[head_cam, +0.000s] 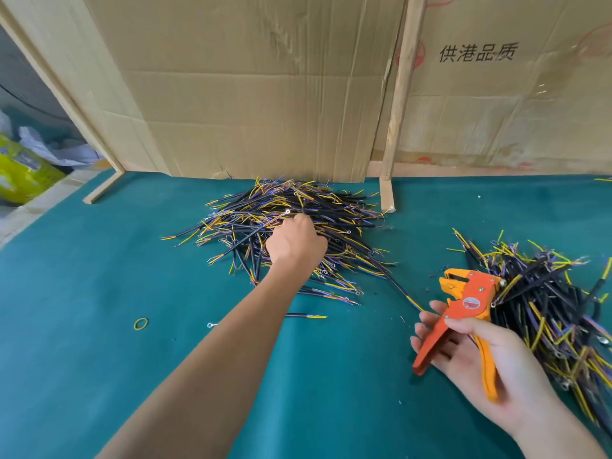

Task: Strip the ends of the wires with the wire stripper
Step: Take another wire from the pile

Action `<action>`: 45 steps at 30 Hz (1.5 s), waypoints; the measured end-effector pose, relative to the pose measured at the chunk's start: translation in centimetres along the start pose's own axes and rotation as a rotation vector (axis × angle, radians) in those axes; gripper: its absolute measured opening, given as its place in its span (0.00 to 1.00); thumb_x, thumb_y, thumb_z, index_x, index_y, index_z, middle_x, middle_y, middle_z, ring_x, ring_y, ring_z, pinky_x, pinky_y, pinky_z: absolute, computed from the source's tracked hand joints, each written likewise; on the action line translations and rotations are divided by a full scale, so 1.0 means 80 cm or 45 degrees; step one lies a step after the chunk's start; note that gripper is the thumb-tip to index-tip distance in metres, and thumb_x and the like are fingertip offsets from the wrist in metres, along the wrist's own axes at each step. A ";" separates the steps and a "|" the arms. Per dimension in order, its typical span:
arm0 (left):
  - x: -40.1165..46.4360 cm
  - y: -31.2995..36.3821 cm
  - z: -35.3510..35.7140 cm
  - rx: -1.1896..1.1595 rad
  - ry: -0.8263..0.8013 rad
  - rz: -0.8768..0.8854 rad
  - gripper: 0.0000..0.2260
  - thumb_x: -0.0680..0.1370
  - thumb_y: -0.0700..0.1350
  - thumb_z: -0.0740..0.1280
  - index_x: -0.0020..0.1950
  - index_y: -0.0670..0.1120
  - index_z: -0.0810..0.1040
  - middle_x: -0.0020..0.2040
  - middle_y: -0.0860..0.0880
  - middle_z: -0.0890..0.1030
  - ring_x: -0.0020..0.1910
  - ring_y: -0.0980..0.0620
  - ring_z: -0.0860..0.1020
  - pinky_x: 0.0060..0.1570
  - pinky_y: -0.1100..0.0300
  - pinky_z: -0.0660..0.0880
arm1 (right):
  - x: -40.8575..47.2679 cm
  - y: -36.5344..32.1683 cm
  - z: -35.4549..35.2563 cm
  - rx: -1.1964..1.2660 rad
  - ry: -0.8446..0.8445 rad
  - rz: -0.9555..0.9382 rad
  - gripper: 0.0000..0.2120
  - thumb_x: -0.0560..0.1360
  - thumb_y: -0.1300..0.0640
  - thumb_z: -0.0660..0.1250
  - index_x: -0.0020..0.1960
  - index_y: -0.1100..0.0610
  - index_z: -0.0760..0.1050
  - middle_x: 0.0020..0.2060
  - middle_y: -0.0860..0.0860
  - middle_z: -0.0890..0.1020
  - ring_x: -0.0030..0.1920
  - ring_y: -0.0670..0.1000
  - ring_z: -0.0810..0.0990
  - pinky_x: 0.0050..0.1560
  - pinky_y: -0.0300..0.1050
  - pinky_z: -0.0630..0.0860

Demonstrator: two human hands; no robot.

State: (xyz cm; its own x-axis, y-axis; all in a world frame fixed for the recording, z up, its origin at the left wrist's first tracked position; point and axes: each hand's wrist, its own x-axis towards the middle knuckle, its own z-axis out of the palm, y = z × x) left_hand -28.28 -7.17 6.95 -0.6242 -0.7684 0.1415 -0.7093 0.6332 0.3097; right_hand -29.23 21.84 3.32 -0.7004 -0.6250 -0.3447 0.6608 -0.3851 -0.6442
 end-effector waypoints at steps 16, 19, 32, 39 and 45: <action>-0.176 0.017 0.041 -1.581 -0.190 -0.015 0.07 0.80 0.40 0.69 0.43 0.46 0.83 0.31 0.49 0.79 0.21 0.53 0.72 0.22 0.63 0.68 | -0.002 0.000 0.002 -0.084 -0.047 0.025 0.24 0.69 0.64 0.65 0.65 0.67 0.75 0.46 0.66 0.82 0.41 0.62 0.84 0.41 0.57 0.84; -0.197 0.023 0.062 -1.478 -0.175 0.068 0.05 0.81 0.43 0.68 0.46 0.47 0.79 0.31 0.50 0.80 0.20 0.49 0.74 0.23 0.57 0.72 | -0.007 -0.002 0.002 -0.170 -0.106 0.065 0.24 0.68 0.63 0.68 0.64 0.68 0.75 0.51 0.70 0.82 0.41 0.63 0.84 0.41 0.58 0.83; -0.193 0.024 0.067 -1.385 0.045 -0.002 0.04 0.80 0.45 0.70 0.46 0.49 0.78 0.39 0.55 0.82 0.28 0.58 0.78 0.33 0.65 0.74 | -0.006 0.018 0.014 -0.305 -0.255 0.004 0.26 0.66 0.64 0.71 0.63 0.68 0.73 0.56 0.71 0.81 0.52 0.67 0.84 0.45 0.56 0.84; -0.192 0.021 0.064 -1.624 -0.034 -0.077 0.03 0.79 0.42 0.71 0.47 0.45 0.78 0.37 0.47 0.83 0.23 0.50 0.76 0.25 0.60 0.71 | 0.000 0.013 0.007 -0.233 -0.178 -0.115 0.21 0.69 0.66 0.68 0.62 0.66 0.74 0.56 0.72 0.81 0.54 0.67 0.84 0.47 0.54 0.84; -0.192 0.019 0.057 -1.817 -0.100 -0.088 0.06 0.77 0.35 0.72 0.52 0.42 0.79 0.44 0.40 0.83 0.30 0.50 0.82 0.30 0.62 0.76 | 0.003 0.013 0.006 -0.234 -0.119 -0.139 0.21 0.66 0.64 0.69 0.59 0.64 0.76 0.57 0.69 0.82 0.55 0.66 0.84 0.47 0.53 0.84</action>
State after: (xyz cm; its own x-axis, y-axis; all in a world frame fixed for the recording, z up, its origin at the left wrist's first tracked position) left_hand -21.26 6.04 0.95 -0.6520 -0.7565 0.0507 0.1630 -0.0745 0.9838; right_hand -28.61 20.98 2.90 -0.7314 -0.6499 -0.2066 0.5161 -0.3295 -0.7906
